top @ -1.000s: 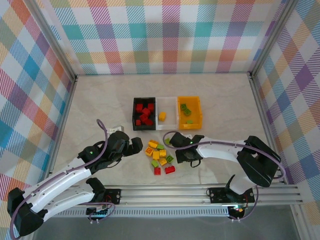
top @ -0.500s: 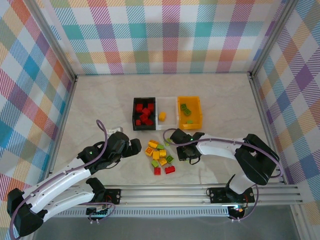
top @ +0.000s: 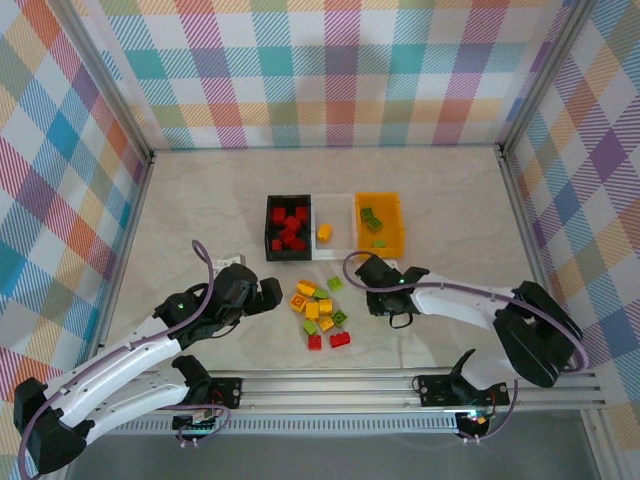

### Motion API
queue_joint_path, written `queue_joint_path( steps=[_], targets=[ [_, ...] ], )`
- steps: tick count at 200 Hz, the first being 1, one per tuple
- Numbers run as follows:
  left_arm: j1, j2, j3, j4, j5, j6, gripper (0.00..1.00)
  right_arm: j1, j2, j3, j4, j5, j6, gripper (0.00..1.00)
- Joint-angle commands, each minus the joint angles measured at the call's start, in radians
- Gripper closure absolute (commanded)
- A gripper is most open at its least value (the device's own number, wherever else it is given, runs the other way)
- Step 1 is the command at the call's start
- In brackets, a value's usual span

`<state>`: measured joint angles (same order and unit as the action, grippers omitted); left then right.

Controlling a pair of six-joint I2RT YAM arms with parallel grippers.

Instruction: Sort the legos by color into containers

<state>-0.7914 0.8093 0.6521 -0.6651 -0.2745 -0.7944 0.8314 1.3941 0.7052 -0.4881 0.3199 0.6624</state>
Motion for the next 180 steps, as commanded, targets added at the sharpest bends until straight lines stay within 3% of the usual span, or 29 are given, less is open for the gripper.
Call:
queue_joint_path(
  steps=[1,37,63,119,148,180],
  targets=[
    [0.002,-0.016,-0.012,-0.021,-0.015,-0.007,0.0,0.002,-0.1,-0.017,0.0,0.04,0.014,0.65],
    [0.002,-0.029,-0.019,-0.02,-0.021,-0.008,0.0,-0.009,-0.257,0.018,-0.044,0.062,-0.011,0.65],
    [0.002,-0.045,-0.025,-0.019,-0.022,-0.01,0.0,-0.06,-0.271,0.1,-0.043,0.024,-0.059,0.65],
    [0.002,-0.059,-0.027,-0.039,-0.019,-0.017,0.0,-0.255,0.016,0.338,0.041,-0.096,-0.127,0.66],
    [0.002,-0.07,-0.035,-0.045,-0.014,-0.025,0.0,-0.305,0.179,0.466,0.054,-0.119,-0.137,0.65],
    [0.001,-0.084,-0.036,-0.062,-0.016,-0.029,0.0,-0.336,0.298,0.572,0.05,-0.126,-0.132,0.55]
  ],
)
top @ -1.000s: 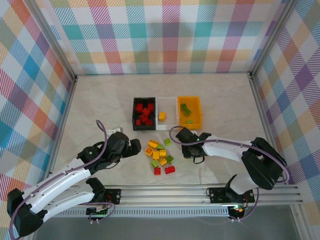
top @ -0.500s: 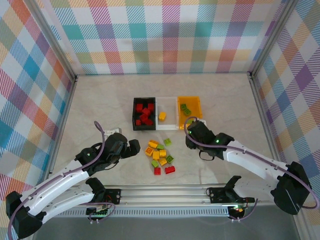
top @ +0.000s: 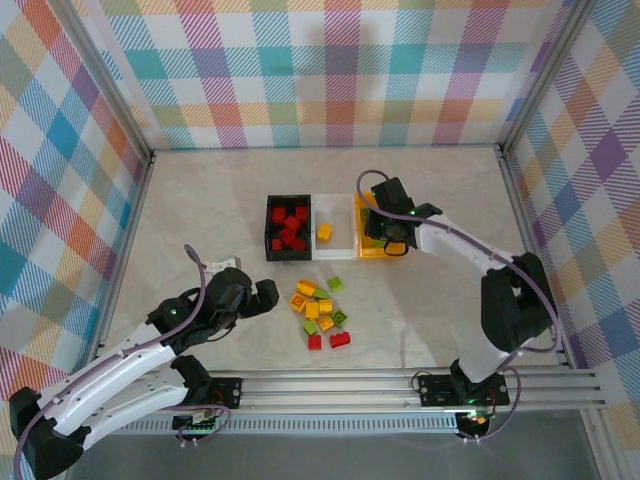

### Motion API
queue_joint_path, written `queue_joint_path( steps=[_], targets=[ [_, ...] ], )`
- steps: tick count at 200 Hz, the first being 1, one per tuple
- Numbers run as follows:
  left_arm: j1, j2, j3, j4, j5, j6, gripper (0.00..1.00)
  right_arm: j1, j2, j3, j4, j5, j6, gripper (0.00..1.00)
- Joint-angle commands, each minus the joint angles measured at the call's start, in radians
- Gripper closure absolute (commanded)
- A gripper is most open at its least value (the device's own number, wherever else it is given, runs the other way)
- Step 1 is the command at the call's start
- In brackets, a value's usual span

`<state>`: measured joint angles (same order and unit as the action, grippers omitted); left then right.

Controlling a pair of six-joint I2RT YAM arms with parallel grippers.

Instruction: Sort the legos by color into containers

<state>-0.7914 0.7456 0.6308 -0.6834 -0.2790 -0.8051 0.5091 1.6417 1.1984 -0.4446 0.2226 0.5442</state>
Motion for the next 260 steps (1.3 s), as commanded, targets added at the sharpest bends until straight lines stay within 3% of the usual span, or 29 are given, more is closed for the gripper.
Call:
queue_joint_path(
  steps=[1,22,41,104,124,146,192,260],
  targets=[
    [0.002,-0.021,-0.014,-0.044,-0.012,-0.019,0.0,-0.014,0.053,0.082,0.005,-0.029,-0.013,0.54],
    [0.003,-0.038,-0.014,-0.046,-0.014,-0.015,0.0,-0.015,0.067,0.142,-0.007,-0.041,-0.034,0.32],
    [0.003,-0.047,-0.007,-0.052,-0.019,-0.01,0.0,-0.014,0.022,0.141,-0.007,-0.06,-0.03,0.25],
    [0.002,0.012,0.021,0.005,0.047,0.065,0.0,0.074,-0.352,-0.188,0.071,-0.108,0.027,0.23],
    [-0.005,0.091,0.026,0.068,0.102,0.089,0.11,0.12,-0.461,-0.305,0.086,-0.115,0.056,0.23],
    [-0.03,0.219,0.049,0.133,0.128,0.107,0.12,0.156,-0.555,-0.414,0.109,-0.117,0.097,0.22],
    [-0.091,0.508,0.161,0.178,0.034,0.188,0.11,0.167,-0.662,-0.551,0.115,-0.102,0.157,0.22],
    [-0.099,0.724,0.241,0.165,-0.011,0.269,0.29,0.167,-0.739,-0.576,0.072,-0.06,0.161,0.22]
  ],
)
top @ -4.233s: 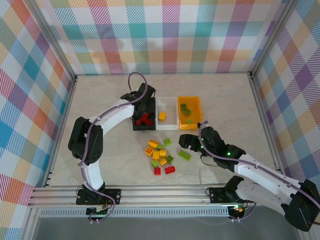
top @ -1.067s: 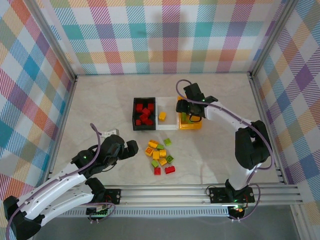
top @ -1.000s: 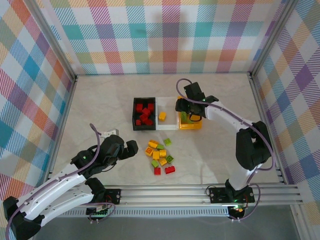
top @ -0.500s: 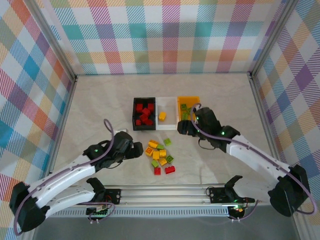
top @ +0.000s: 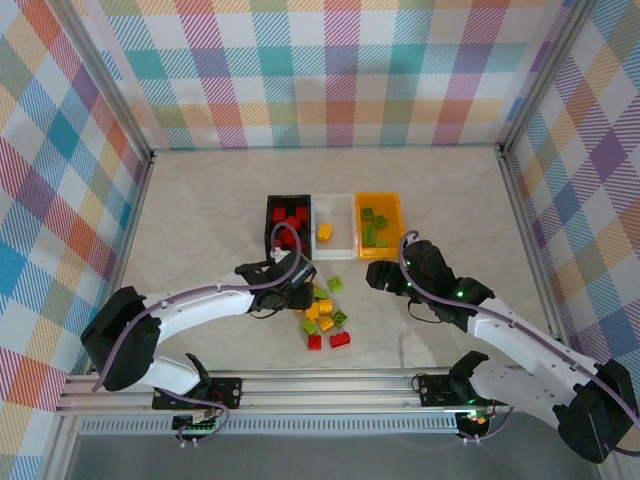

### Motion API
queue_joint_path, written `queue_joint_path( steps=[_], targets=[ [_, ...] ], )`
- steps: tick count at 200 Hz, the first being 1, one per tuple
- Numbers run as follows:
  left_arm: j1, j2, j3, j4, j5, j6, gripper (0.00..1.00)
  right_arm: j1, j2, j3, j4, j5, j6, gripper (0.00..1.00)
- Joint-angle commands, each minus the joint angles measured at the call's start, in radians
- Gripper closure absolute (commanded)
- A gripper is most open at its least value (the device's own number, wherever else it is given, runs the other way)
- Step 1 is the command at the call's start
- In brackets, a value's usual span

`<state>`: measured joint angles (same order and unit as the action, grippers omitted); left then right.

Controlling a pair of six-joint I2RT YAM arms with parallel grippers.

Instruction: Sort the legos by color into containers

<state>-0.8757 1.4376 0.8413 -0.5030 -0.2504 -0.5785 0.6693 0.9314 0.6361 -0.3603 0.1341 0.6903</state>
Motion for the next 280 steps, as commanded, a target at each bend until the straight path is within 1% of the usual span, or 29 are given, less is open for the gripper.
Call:
queue_joint_path(
  steps=[1,21,71,114,139,146,168,198,226,238,280],
  targets=[
    [-0.014,0.034,0.031,-0.017,-0.04,0.043,0.29,0.007,-0.028,-0.014,-0.012,0.03,0.015,0.22],
    [-0.016,0.064,0.04,-0.02,-0.04,0.052,0.33,0.007,-0.042,-0.015,-0.021,0.039,0.017,0.22],
    [-0.016,0.116,0.051,-0.014,-0.012,0.051,0.35,0.007,-0.062,-0.017,-0.033,0.056,0.016,0.22],
    [-0.018,0.121,0.042,-0.044,-0.027,0.041,0.38,0.007,-0.068,-0.025,-0.033,0.059,0.018,0.21],
    [-0.018,0.104,0.016,-0.063,-0.039,0.028,0.45,0.006,-0.066,-0.03,-0.027,0.057,0.02,0.21],
    [-0.018,0.095,0.008,-0.068,-0.036,0.025,0.42,0.007,-0.063,-0.03,-0.027,0.058,0.02,0.21],
    [-0.02,0.06,-0.022,-0.073,-0.026,0.015,0.3,0.007,-0.065,-0.03,-0.024,0.057,0.02,0.21],
    [-0.019,0.04,-0.047,-0.064,-0.024,0.014,0.31,0.006,-0.066,-0.03,-0.023,0.058,0.022,0.21],
    [-0.019,0.067,-0.053,-0.04,0.005,0.009,0.42,0.007,-0.068,-0.031,-0.027,0.062,0.026,0.21],
    [-0.02,0.068,-0.053,-0.038,0.003,0.004,0.49,0.007,-0.069,-0.029,-0.033,0.064,0.026,0.21],
    [-0.019,-0.006,-0.02,-0.072,0.009,-0.005,0.68,0.007,-0.081,-0.034,-0.033,0.075,0.029,0.21]
  ],
)
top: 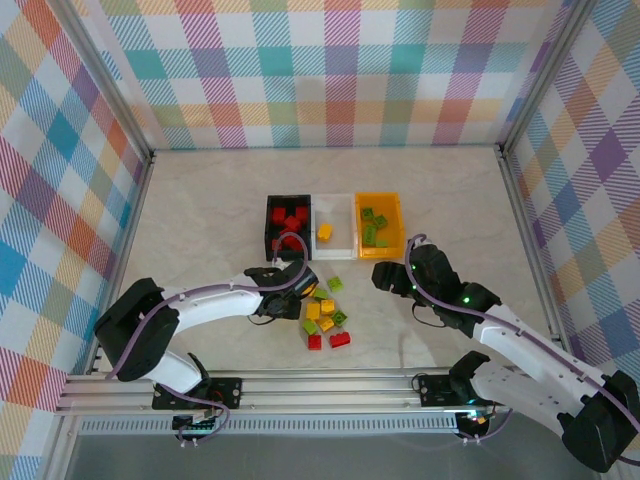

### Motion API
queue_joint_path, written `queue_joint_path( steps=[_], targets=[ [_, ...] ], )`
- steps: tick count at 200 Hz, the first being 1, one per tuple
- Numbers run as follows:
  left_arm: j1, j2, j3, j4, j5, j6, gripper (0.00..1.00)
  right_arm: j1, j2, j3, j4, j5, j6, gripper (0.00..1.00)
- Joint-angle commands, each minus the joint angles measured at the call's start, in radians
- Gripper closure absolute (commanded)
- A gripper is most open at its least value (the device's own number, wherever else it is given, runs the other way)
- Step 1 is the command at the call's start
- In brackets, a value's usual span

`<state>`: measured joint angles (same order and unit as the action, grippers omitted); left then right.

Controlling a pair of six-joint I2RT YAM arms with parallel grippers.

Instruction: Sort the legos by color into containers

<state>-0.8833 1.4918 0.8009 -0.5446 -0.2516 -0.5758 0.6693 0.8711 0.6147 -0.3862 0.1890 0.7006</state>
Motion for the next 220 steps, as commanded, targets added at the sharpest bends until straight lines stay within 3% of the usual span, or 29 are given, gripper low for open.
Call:
queue_joint_path(
  steps=[1,47,100,151,179,220],
  targets=[
    [-0.011,-0.063,0.023,-0.033,0.01,-0.008,0.68,0.007,-0.021,-0.013,-0.006,0.02,0.019,0.21],
    [0.009,-0.044,0.261,-0.07,-0.018,0.028,0.72,0.006,-0.02,-0.038,0.009,0.02,0.036,0.21],
    [0.099,0.255,0.629,-0.067,-0.056,0.103,0.7,0.007,-0.015,-0.051,-0.002,0.025,0.034,0.21],
    [0.15,0.5,0.867,-0.076,-0.059,0.099,0.68,0.007,-0.019,-0.068,0.001,0.005,0.031,0.21],
    [0.16,0.563,0.958,-0.097,-0.039,0.085,0.58,0.007,-0.023,-0.07,-0.009,-0.002,0.021,0.2],
    [0.159,0.55,0.985,-0.129,-0.002,0.073,0.3,0.006,-0.048,-0.073,-0.021,-0.006,0.022,0.2]
  ],
)
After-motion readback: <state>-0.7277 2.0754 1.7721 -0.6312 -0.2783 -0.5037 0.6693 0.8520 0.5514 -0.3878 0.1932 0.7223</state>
